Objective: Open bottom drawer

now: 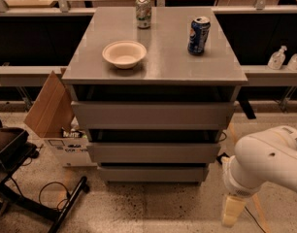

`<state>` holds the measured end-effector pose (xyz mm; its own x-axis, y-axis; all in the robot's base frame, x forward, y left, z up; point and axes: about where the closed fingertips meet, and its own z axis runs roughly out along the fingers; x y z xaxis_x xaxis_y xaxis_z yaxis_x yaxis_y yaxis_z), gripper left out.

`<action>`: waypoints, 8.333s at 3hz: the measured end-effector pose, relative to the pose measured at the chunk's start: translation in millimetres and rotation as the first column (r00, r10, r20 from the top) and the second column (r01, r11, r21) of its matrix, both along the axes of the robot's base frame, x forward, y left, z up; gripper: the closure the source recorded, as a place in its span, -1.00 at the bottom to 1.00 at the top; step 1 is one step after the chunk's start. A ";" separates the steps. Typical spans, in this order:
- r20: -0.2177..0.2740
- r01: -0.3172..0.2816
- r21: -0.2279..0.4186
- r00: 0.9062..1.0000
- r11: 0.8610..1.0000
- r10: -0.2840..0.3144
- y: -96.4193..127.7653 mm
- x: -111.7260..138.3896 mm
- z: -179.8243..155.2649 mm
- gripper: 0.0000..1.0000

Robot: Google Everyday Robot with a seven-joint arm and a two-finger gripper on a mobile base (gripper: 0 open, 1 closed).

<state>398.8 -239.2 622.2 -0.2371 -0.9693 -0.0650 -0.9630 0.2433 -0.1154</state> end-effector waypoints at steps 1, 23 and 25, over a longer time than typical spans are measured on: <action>-0.035 -0.060 0.081 0.997 0.995 0.063 30.7 7.8 -84.9 -1.00; 0.175 -0.088 -0.010 0.981 0.996 0.088 105.2 237.6 -446.7 -0.97; 0.118 -0.048 0.002 0.992 0.999 0.047 108.3 234.6 -471.5 -0.07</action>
Offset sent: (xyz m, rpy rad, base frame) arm 0.0131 0.0598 -0.1820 0.1447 0.0517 0.1237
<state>633.4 -130.9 150.7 -0.1813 -0.9789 -0.0943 -0.9533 0.1984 -0.2277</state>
